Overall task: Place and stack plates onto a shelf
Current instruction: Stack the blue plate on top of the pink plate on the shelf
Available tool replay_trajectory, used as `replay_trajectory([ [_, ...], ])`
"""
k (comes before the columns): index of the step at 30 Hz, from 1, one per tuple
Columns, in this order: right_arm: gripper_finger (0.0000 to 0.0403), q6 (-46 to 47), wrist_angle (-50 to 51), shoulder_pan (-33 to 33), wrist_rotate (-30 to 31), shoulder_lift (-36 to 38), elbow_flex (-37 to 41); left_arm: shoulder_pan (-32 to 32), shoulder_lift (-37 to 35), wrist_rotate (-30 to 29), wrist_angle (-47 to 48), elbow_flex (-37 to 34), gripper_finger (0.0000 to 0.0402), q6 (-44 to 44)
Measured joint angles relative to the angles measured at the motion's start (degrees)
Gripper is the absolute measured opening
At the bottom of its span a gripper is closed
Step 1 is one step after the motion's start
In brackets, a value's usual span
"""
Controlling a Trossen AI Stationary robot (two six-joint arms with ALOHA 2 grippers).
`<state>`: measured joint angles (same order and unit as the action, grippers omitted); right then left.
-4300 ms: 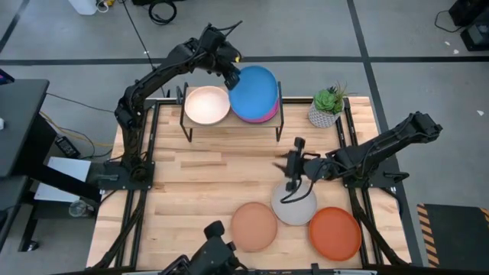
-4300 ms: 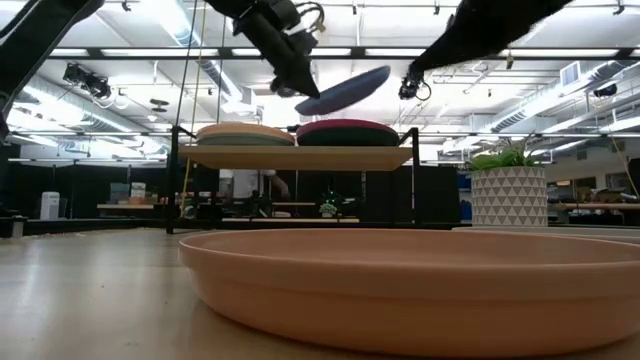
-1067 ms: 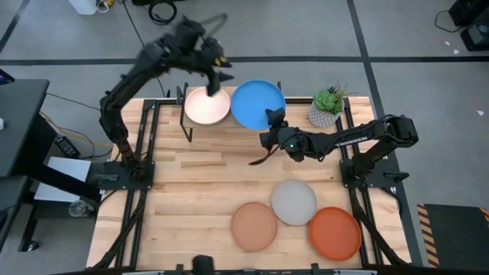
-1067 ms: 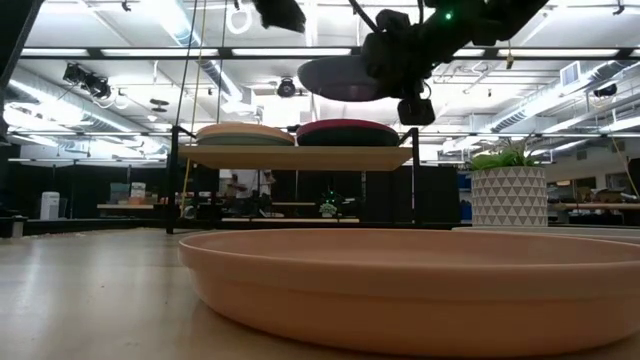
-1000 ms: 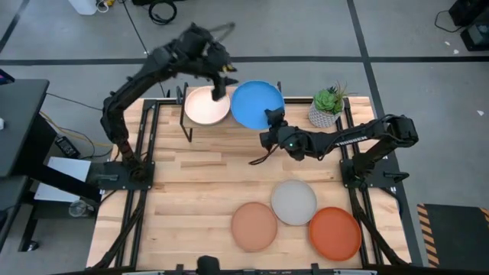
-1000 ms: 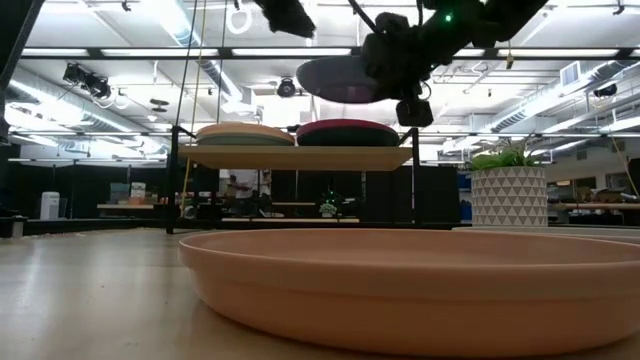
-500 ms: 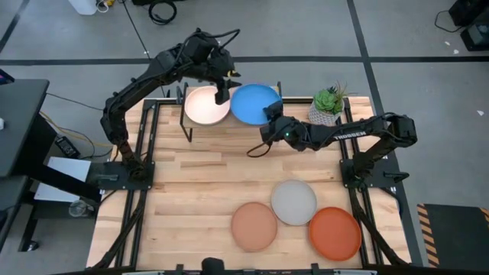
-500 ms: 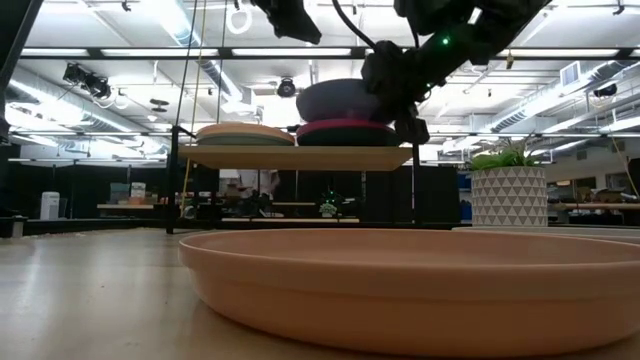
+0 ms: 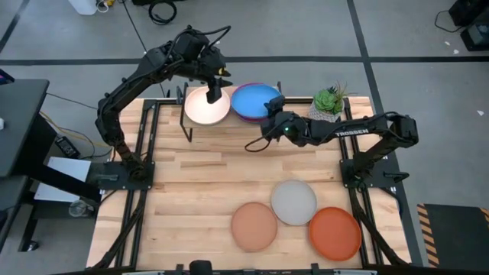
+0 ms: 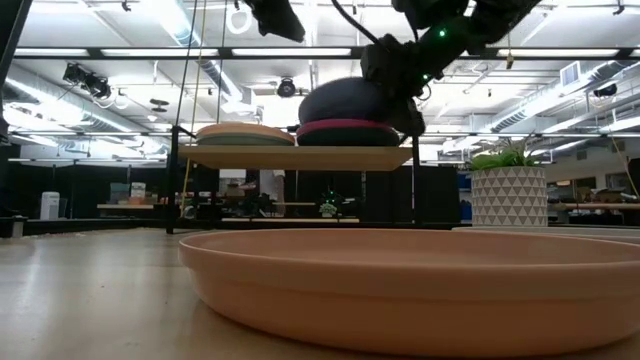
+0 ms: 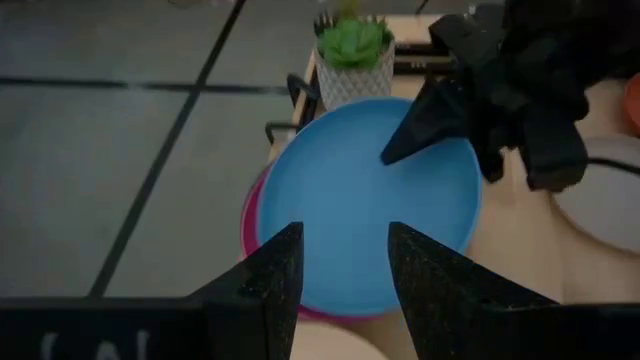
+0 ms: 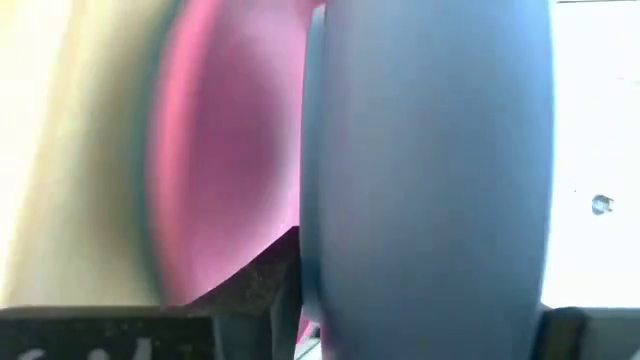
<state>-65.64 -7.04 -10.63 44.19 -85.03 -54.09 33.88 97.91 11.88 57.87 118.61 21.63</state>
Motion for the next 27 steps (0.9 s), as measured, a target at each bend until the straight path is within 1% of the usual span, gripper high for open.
replay_trajectory([
  [4, 0.0147, 8.17, 11.68, -0.12, -4.88, -0.12, -4.66, 0.36, 0.07, 0.00, 1.24, -0.02, 0.0155, 0.00],
  [6, 0.0147, 10.17, 15.00, -0.17, -5.73, -0.09, -6.27, 0.36, 0.07, 0.00, 1.20, -0.02, 0.0155, 0.02],
  [11, 0.0147, 11.77, 17.51, -0.17, -5.57, -0.09, -8.33, 0.40, 0.07, 0.00, 1.26, -0.02, 0.0155, 0.04],
  [17, 0.0147, 13.63, 17.76, -0.24, -9.51, -0.09, -8.66, 0.40, 0.09, 0.00, 1.70, -0.02, 0.0155, 0.31],
  [20, 0.0147, 16.23, 20.80, 0.80, -5.12, -0.09, -8.65, 0.40, 0.09, 0.00, 1.74, -0.02, 0.0155, 0.26],
  [24, 0.0147, 21.46, 24.16, 3.21, -4.98, 0.64, -8.72, 0.40, 0.09, 0.00, 2.03, -0.02, 0.0155, 0.20],
  [26, 0.0147, 22.06, 26.46, 4.52, -4.08, 0.53, -8.60, 0.40, 0.09, 0.00, 2.06, -0.02, 0.0155, 0.11],
  [27, 0.0147, 21.96, 25.95, 4.86, -4.27, 0.50, -8.59, 0.40, 0.10, 0.00, 2.03, -0.01, 0.0155, 0.13],
])
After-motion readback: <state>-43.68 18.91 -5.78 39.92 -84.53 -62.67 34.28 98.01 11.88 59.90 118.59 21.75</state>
